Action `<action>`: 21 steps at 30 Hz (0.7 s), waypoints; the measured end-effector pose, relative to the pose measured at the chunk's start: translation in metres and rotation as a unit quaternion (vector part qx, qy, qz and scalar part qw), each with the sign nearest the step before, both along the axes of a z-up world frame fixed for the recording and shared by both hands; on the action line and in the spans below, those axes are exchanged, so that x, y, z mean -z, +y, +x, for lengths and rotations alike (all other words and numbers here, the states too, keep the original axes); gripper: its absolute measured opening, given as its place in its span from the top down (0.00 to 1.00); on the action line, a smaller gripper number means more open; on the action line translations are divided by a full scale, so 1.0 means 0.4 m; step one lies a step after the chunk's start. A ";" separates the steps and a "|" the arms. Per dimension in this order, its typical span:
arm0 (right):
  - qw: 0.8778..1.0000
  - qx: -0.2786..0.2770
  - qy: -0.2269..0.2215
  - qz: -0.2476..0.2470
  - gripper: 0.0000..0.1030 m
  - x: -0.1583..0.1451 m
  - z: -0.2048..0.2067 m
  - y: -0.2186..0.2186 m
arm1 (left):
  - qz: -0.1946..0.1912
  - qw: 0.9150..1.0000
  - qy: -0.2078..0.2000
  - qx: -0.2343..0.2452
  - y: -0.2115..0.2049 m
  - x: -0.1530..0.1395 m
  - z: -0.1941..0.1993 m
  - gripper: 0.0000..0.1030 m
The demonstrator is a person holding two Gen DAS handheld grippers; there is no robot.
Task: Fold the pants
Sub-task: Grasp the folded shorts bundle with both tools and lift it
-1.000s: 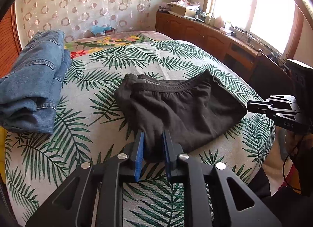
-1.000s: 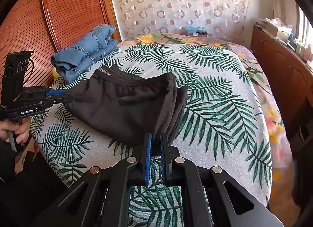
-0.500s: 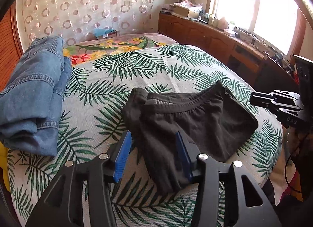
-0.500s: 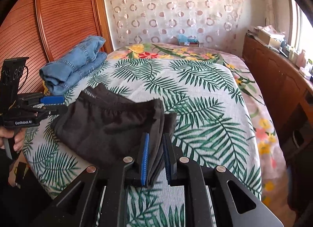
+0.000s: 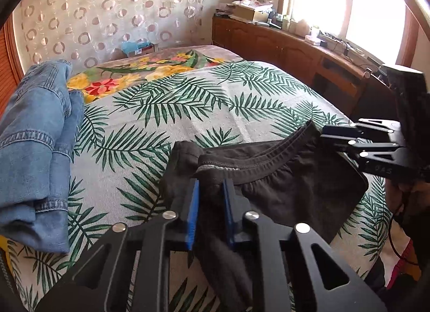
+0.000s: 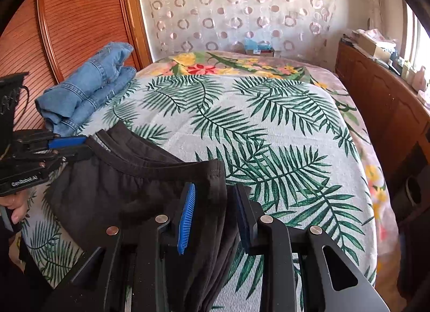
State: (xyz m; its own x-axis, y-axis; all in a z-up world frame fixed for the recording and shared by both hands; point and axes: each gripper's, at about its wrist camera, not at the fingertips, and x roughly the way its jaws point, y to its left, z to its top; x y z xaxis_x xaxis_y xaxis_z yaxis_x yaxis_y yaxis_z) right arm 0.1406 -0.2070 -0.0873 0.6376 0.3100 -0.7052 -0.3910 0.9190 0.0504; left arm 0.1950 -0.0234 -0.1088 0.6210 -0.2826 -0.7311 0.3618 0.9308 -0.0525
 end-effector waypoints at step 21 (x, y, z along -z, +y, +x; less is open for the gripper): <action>1.000 0.009 0.009 0.010 0.71 0.003 0.027 -0.007 | 0.014 1.000 -0.002 -0.025 0.006 0.013 0.052 0.91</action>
